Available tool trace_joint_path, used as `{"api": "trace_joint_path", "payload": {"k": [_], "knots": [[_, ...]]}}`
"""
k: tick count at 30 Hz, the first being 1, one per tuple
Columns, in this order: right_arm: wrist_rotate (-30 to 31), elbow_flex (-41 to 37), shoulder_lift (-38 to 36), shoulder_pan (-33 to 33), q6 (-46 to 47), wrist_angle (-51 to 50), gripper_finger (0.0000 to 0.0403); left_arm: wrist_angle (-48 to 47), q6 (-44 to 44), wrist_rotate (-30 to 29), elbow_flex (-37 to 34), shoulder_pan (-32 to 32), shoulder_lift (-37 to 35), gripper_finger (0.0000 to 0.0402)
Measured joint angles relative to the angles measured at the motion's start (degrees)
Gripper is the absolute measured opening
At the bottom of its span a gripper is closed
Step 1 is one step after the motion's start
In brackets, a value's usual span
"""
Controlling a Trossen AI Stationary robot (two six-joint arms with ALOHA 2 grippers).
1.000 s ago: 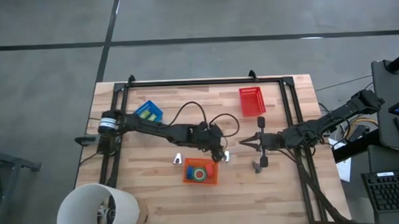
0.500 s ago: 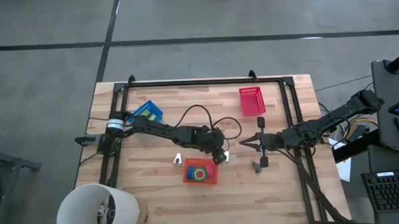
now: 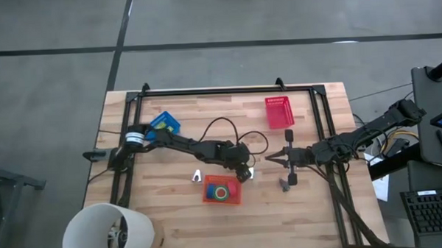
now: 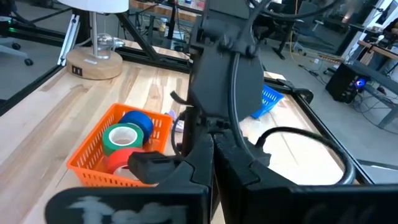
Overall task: Pick and place Stapler, Stapler remover, tape
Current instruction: Put the green staple box into the blue bin
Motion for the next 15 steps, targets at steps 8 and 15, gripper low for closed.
{"api": "trace_joint_path", "payload": {"k": [8,15], "knots": [[0.0,0.0,0.0,0.0,0.0,-0.3,0.0008,-0.1,-0.7,0.1,0.0,0.4,0.1,0.0211],[0.0,0.0,0.0,0.0,0.0,-0.3,0.0008,-1.1,-0.7,1.0,0.0,0.7,0.1,0.0173]]}}
